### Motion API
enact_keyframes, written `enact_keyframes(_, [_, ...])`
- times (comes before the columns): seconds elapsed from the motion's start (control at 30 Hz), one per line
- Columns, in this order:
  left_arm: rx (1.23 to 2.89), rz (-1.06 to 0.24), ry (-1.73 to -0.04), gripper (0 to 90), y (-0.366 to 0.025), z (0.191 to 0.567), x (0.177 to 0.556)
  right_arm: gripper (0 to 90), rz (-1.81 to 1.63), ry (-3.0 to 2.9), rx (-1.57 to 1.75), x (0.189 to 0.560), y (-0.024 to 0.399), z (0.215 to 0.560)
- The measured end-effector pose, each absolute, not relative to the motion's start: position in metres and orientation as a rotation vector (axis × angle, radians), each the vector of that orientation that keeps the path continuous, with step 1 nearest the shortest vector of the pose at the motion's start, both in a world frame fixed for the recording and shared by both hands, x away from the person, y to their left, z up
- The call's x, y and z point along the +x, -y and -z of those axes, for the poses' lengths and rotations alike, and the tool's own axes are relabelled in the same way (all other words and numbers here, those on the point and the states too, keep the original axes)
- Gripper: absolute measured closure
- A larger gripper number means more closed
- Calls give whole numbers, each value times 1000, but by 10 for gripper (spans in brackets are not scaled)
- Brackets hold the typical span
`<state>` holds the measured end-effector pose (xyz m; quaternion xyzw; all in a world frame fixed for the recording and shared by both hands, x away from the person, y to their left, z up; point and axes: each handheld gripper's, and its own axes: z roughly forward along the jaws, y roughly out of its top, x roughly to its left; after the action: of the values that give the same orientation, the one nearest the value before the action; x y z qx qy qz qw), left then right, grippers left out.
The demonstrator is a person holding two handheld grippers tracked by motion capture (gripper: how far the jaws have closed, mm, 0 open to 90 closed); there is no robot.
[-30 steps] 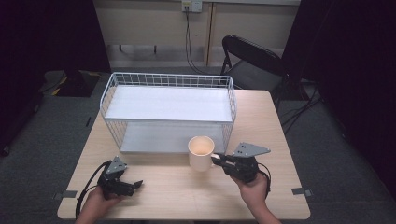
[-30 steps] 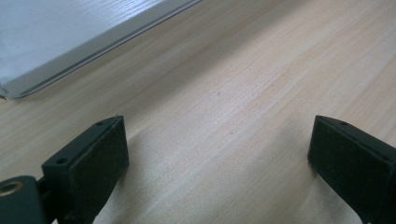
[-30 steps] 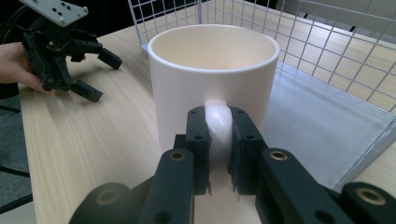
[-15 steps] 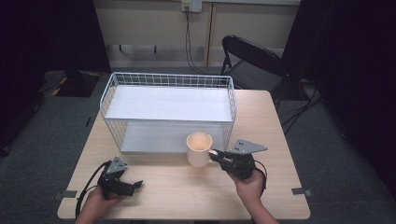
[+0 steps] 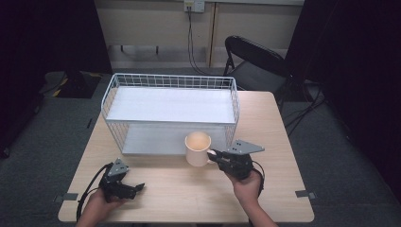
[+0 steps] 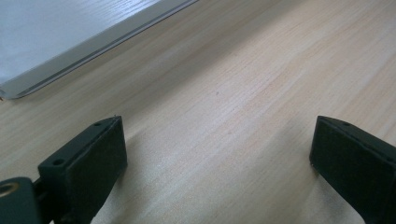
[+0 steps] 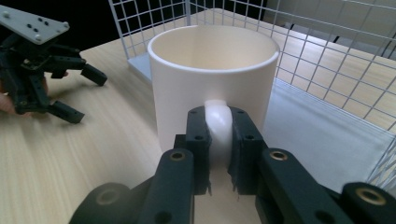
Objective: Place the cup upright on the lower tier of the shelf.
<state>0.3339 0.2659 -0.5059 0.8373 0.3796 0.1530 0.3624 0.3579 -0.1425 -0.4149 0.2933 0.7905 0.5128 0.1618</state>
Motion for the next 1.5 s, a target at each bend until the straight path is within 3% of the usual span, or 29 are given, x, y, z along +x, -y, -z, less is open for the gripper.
enact_keyframes(1.5, [2158, -394, -974, 33, -266, 506, 334, 804, -1372, -2099, 910, 382, 113, 431])
